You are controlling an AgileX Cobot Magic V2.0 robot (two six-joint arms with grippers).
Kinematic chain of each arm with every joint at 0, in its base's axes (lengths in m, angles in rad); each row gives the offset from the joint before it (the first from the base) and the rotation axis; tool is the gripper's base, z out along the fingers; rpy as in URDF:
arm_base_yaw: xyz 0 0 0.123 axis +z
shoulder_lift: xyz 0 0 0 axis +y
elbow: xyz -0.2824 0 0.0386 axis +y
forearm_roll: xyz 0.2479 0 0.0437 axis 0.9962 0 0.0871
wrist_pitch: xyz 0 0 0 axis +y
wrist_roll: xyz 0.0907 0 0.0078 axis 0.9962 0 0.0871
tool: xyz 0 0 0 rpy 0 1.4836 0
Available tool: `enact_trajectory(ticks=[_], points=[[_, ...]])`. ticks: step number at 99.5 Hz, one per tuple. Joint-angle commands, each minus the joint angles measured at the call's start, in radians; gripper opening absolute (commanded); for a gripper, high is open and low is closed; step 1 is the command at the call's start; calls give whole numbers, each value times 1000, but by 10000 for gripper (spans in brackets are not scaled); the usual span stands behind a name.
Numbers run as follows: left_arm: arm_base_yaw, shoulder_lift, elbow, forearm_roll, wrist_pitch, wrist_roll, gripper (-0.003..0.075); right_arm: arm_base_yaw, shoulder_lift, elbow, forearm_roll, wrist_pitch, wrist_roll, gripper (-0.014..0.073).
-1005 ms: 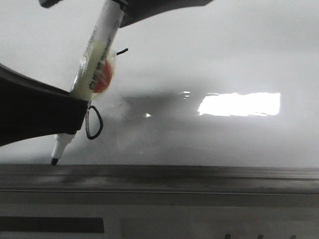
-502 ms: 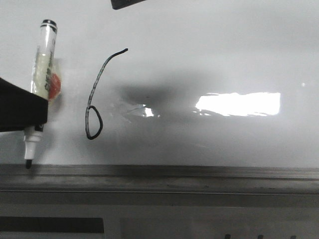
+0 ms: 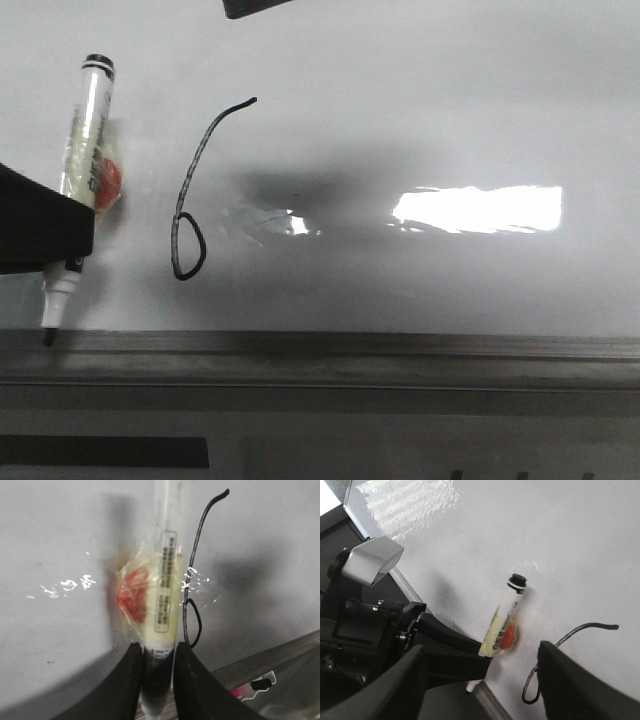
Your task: Write number 6 on whiteboard
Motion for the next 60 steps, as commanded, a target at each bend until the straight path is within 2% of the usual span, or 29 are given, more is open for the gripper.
enact_trajectory(ticks=[1,5,10,25,31,38,50,53,60], points=[[3,-8,-31,-3,-84,-11,280,0,-33,-36,4,-74,-6,416],[3,-8,-31,-3,-94,-11,338,0,-33,-36,4,-74,-6,416],[3,-8,-31,-3,-104,-11,371,0,-33,-36,4,-74,-6,415],[3,-15,-31,-3,-131,-11,368,0,-35,-36,2,-77,-6,414],[3,-32,-31,0,-141,-11,368,0,-42,-36,-15,-75,-6,381],[3,-61,-31,0,-141,-11,368,0,-60,-34,-29,-73,-6,275],[3,-137,-31,27,-141,-11,368,0,-105,-32,-66,-70,-6,-22],[3,-157,-31,35,-141,-11,368,0,-116,-30,-82,-67,-6,-71],[3,-213,-31,51,-141,-11,342,0,-148,-21,-100,-63,-6,-61]])
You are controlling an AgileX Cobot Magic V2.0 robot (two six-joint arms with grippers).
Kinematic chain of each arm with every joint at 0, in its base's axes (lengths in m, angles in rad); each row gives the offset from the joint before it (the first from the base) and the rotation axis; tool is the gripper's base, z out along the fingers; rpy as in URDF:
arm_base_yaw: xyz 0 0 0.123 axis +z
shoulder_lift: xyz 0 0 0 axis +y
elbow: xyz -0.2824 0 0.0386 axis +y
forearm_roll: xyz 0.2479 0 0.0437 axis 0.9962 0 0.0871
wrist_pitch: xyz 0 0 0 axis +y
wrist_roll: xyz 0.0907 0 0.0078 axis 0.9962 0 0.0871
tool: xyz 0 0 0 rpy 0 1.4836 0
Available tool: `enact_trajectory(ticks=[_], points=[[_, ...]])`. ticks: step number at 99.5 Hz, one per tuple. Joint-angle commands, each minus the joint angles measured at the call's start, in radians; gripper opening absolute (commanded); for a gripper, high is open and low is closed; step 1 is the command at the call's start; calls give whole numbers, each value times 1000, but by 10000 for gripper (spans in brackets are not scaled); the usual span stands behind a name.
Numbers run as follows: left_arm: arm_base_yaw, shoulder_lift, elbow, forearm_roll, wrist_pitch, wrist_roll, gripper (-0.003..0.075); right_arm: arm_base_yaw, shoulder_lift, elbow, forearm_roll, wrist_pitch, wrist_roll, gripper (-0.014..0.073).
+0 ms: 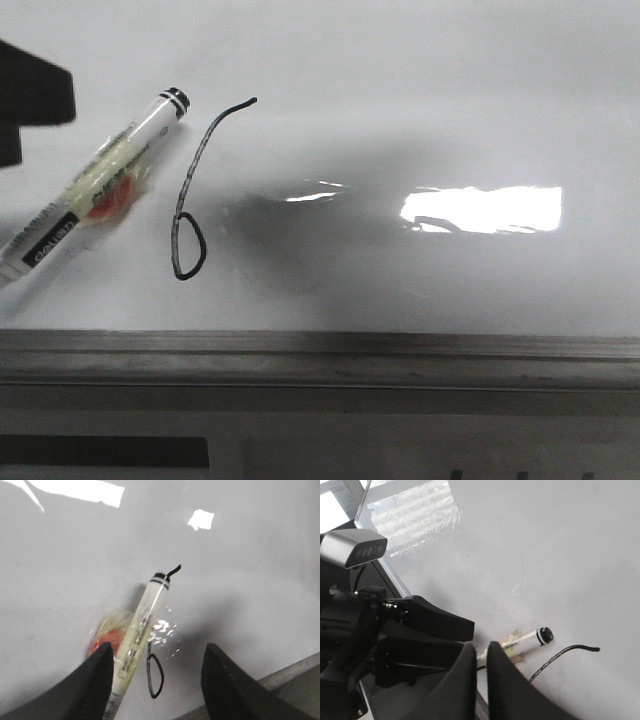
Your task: Write number 6 on whiteboard
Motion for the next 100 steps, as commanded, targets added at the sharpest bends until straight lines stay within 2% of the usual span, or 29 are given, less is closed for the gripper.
enact_trajectory(ticks=[1,7,18,20,33,43,51,75,100], points=[[3,-65,-31,31,-76,-9,328,0,-62,-21,-38,-63,-6,-61],[3,-116,-31,44,-76,-9,242,0,-95,0,-64,-63,-6,-61],[3,-199,-31,128,-74,-5,1,0,-160,50,-127,-65,-6,-61],[3,-212,-31,141,-74,1,-19,0,-169,61,-132,-68,-6,-61],[3,-284,-27,183,-61,11,-20,0,-267,155,-184,-117,-6,-61],[3,-329,-8,285,-42,11,-20,0,-352,246,-213,-177,-6,-61],[1,-367,15,289,-24,11,-20,0,-430,331,-220,-204,-6,-61],[1,-445,29,342,255,11,-20,0,-649,541,-238,-202,-6,-61],[1,-445,29,340,307,11,-20,0,-786,620,-238,-199,-6,-64]])
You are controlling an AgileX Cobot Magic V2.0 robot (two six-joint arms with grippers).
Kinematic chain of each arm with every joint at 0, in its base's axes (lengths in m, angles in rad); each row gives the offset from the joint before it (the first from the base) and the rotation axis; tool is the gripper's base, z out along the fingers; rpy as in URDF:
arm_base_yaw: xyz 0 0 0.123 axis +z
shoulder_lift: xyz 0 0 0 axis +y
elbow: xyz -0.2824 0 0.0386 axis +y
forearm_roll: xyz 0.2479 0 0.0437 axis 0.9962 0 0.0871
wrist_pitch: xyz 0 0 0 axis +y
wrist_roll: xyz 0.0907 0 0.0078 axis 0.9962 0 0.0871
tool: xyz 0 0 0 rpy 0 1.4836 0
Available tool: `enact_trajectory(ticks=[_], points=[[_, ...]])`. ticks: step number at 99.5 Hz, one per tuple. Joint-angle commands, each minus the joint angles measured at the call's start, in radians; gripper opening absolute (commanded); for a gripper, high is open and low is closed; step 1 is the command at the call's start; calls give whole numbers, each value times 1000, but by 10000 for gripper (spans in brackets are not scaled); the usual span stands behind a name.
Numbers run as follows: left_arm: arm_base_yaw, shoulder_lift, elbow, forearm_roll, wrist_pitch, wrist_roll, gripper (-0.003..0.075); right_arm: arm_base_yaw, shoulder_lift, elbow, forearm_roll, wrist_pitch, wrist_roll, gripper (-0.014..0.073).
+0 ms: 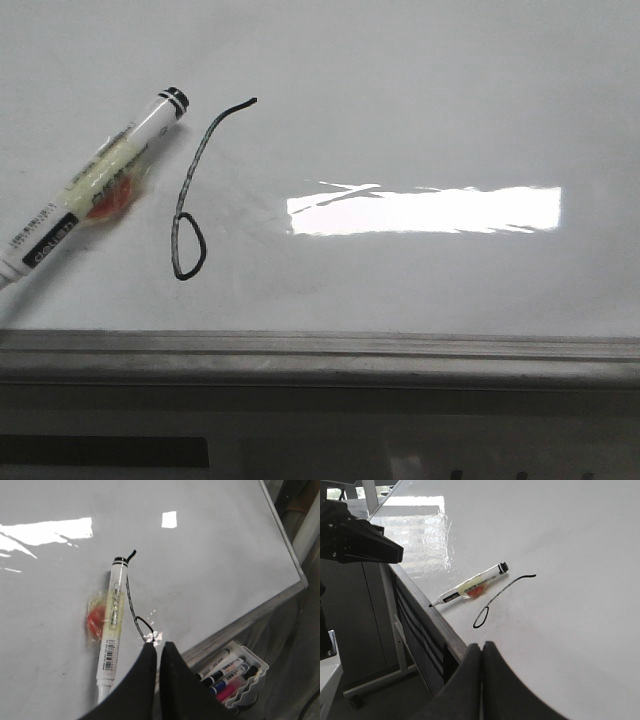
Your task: Write number 6 on whiteboard
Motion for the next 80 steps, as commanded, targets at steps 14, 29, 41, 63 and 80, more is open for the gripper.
enact_trajectory(ticks=[14,29,41,63,80], points=[[-1,5,-26,0,-65,0,-20,0,-20,-18,-13,-82,-6,-64],[-1,5,-26,0,-65,0,-20,0,-20,-18,-13,-82,-6,-64],[-1,5,-26,0,-65,0,-20,0,-20,-18,-13,-82,-6,-64],[-1,5,-19,0,-65,0,-20,0,-20,-18,-13,-82,-6,-64],[33,-13,33,0,-62,0,-20,0,-20,-18,-13,-82,-6,-64]])
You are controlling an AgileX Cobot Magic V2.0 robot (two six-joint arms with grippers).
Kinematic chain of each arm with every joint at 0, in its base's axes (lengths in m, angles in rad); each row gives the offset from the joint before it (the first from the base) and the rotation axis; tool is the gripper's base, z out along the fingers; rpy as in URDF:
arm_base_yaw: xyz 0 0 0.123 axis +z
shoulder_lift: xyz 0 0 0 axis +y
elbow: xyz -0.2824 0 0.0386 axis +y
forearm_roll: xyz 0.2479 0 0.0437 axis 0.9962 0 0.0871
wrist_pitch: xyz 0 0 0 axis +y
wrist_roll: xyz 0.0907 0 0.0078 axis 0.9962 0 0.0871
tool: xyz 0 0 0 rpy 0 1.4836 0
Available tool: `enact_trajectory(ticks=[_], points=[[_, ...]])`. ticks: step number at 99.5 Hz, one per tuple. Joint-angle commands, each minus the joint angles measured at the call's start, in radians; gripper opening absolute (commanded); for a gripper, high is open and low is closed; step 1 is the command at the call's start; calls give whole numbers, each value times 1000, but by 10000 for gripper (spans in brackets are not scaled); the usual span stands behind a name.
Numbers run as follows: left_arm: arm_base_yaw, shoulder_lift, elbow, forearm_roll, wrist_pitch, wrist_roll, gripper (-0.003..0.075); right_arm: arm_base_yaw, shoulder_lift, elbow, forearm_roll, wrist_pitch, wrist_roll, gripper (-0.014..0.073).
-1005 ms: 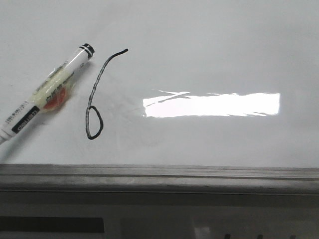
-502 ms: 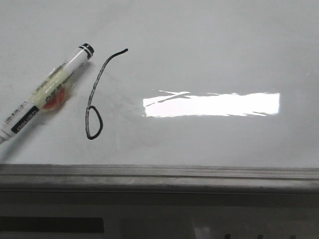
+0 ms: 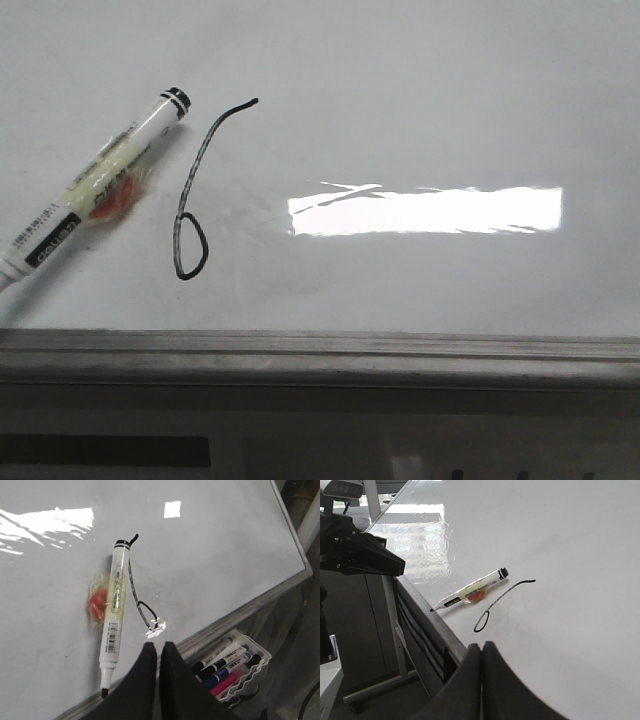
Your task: Write number 6 on whiteboard
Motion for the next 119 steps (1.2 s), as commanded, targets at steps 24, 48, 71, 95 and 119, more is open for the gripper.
enact_trajectory(ticks=[24,48,71,95,119], points=[[229,-87,97,0,-69,0,-20,0,5,-24,-13,-82,-6,-64],[508,-250,163,-22,-68,0,-20,0,5,-24,-13,-82,-6,-64],[760,-345,241,33,40,0,-20,0,5,-24,-13,-79,-6,-64],[824,-350,241,33,75,0,-20,0,5,-24,-13,-79,-6,-64],[824,-350,241,33,73,0,-20,0,5,-24,-13,-79,-6,-64]])
